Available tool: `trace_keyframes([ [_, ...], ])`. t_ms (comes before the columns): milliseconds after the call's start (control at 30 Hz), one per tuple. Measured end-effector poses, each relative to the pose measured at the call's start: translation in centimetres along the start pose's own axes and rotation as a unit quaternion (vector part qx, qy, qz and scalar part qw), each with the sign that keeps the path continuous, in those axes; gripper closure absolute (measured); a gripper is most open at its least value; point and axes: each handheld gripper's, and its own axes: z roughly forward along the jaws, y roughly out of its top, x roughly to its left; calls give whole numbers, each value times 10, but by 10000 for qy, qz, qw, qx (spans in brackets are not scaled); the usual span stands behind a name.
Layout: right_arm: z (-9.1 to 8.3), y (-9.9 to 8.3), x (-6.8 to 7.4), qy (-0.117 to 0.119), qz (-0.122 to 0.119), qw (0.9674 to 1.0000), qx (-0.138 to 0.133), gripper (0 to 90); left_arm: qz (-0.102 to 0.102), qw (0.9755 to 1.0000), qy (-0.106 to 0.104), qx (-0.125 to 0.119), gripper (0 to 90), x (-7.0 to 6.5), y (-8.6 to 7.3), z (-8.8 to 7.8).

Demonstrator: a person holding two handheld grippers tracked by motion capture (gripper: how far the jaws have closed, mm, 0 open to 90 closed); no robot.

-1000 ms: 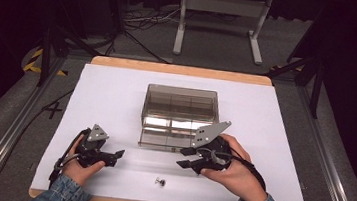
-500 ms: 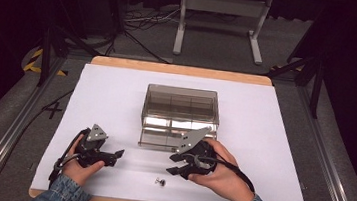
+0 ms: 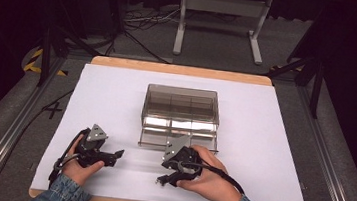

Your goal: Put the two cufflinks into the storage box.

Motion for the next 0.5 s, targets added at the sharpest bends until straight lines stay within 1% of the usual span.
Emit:
trace_keyframes([
  [100,4,0,1,36,2,10000,67,539,1,10000,-1,7,163,0,0,0],
  [133,8,-1,1,89,2,9999,110,539,2,10000,0,7,163,0,0,0],
  [300,18,-1,1,107,-31,9996,260,541,9,10000,0,8,163,0,0,0],
  [367,21,-1,2,141,38,9993,342,545,3,10000,-7,13,163,0,0,0],
  [400,23,-1,1,134,-2,9992,365,546,4,10000,-1,11,163,0,0,0],
  [500,27,-2,2,150,75,9987,482,554,8,10000,-9,12,163,0,0,0],
])
